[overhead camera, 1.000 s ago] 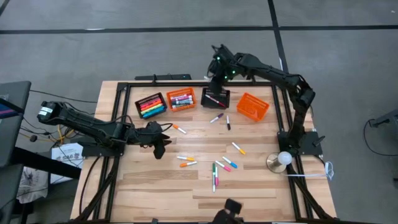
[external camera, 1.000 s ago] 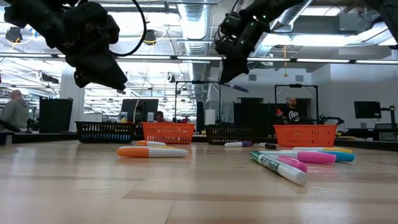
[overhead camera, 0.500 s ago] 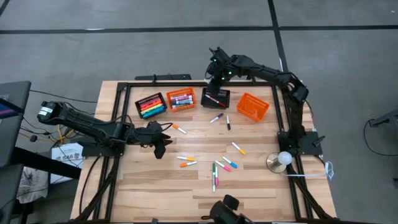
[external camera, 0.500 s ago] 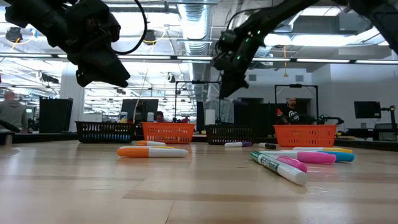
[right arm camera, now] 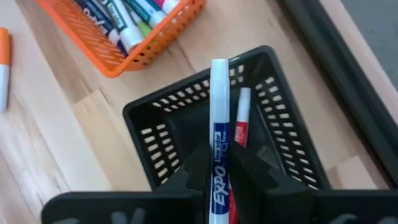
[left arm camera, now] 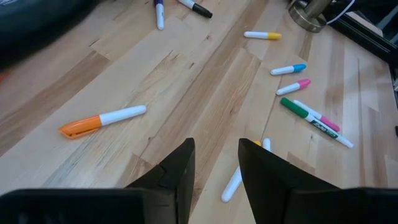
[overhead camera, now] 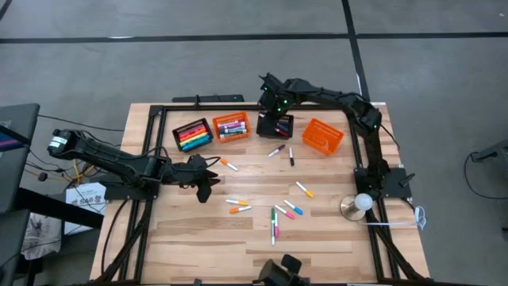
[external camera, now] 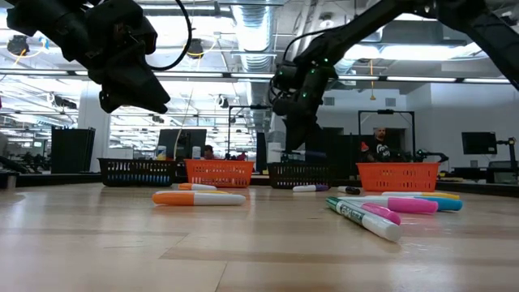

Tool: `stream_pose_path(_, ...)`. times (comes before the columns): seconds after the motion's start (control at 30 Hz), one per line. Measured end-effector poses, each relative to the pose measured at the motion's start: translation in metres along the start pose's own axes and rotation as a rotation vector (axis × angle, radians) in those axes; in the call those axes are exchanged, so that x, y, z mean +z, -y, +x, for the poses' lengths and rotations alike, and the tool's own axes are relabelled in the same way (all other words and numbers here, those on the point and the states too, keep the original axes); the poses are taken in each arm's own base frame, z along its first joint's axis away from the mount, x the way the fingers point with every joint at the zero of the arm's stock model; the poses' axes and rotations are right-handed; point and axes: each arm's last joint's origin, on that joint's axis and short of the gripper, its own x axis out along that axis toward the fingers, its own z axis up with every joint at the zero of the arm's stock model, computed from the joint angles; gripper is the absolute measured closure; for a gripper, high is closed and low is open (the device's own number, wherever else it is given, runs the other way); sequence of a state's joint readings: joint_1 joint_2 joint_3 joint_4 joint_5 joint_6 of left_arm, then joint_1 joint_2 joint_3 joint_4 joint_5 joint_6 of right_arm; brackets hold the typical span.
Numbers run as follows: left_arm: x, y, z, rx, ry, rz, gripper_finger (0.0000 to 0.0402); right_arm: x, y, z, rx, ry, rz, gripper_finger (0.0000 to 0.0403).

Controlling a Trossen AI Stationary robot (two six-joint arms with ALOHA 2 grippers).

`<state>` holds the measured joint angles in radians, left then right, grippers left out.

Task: Pick & Place Markers
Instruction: Put the dark blue small marker pen into the right black bin

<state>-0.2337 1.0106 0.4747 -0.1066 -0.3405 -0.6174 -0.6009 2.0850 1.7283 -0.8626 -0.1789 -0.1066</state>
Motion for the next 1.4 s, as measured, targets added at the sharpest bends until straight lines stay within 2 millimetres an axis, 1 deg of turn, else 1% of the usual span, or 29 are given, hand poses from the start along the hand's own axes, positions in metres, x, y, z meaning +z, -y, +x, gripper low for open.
stream_pose_path(0.13,0.0,0.0,0.0,0.0,0.0,0.0,0.028,-0.001,-0.001,0.0,0.0,-0.008,0.0,0.0364)
stream_pose_path(0.3,0.0,0.0,0.0,0.0,0.0,0.0,0.028,-0.004,0.004,0.016,-0.016,-0.061,0.014,0.0366)
stream_pose_path(0.5,0.0,0.0,0.0,-0.001,0.002,-0.001,0.028,-0.005,0.006,0.027,-0.016,-0.078,0.017,0.0365)
stream_pose_path(0.77,0.0,0.0,0.0,-0.001,0.002,0.007,0.028,-0.004,0.007,0.027,-0.018,-0.064,0.015,0.0354)
stream_pose_path(1.4,0.0,0.0,0.0,-0.002,0.002,0.007,0.028,-0.006,0.005,0.027,-0.01,-0.085,-0.034,0.0349)
